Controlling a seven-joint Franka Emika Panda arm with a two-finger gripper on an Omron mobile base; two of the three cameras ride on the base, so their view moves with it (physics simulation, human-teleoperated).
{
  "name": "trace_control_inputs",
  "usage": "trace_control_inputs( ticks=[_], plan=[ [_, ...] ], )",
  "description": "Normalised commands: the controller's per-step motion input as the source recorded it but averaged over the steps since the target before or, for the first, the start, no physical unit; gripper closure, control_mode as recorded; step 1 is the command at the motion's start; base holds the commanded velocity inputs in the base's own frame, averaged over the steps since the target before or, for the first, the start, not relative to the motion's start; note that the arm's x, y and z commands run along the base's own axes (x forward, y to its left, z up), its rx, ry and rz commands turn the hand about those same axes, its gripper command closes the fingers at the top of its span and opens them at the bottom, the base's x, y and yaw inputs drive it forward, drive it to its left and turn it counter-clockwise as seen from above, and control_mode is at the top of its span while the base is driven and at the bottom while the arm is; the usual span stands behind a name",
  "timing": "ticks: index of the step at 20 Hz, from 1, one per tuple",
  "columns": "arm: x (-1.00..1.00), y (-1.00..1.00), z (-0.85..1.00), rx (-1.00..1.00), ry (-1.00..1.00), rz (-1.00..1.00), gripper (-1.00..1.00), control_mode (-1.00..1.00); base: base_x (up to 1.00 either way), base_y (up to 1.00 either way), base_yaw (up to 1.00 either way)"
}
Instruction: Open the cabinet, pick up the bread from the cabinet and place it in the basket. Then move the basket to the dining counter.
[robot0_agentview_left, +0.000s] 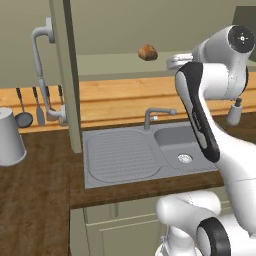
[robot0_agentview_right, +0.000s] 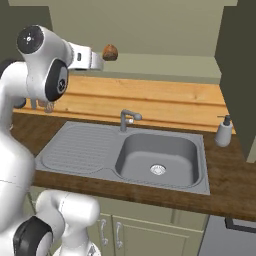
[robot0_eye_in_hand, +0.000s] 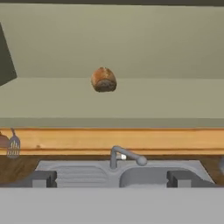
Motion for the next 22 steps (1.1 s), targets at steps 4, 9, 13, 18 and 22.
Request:
trace_control_inputs(
  ticks=[4,9,13,18,22],
  plan=[
    [0.65,0.02,0.00,0.00,0.00,0.00,-1.00,-1.00,0.00,0.00,0.00],
    [0.63,0.00,0.09,0.00,0.06,0.01,-1.00,-1.00,0.00,0.00,0.00],
    [0.72,0.00,0.05,0.00,0.10,0.03,-1.00,-1.00,0.00,0.00,0.00],
    [0.66,0.00,0.00,0.02,0.03,0.05,-1.00,-1.00,0.00,0.00,0.00],
    [0.55,0.00,0.00,0.02,0.00,0.03,-1.00,-1.00,0.00,0.00,0.00]
  ],
)
